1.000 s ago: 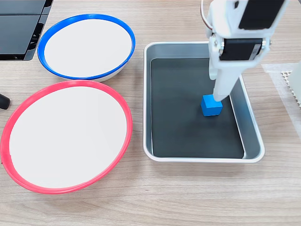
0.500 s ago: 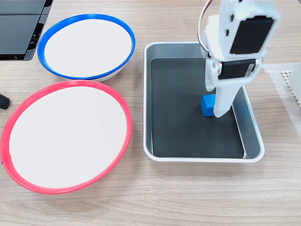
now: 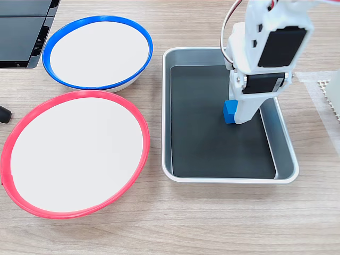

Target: Move a blue block from tray to blue dish

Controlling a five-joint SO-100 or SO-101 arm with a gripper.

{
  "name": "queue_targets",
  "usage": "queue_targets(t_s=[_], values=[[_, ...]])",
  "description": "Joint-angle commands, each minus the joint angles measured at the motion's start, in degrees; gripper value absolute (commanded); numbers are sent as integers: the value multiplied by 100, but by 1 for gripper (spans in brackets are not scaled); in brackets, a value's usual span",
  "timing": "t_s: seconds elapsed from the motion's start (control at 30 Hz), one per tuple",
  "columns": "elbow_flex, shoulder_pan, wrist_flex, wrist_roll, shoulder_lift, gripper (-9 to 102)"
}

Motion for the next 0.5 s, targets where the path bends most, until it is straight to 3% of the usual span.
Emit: queue_targets(t_s=[0.0, 0.17, 0.27, 0.47], values=[[-431, -88, 202, 220, 211, 0], [-2057, -149, 809, 1995, 272, 0], [-3322, 158, 439, 3322, -211, 0], [-5019, 923, -343, 4131, -1811, 0]])
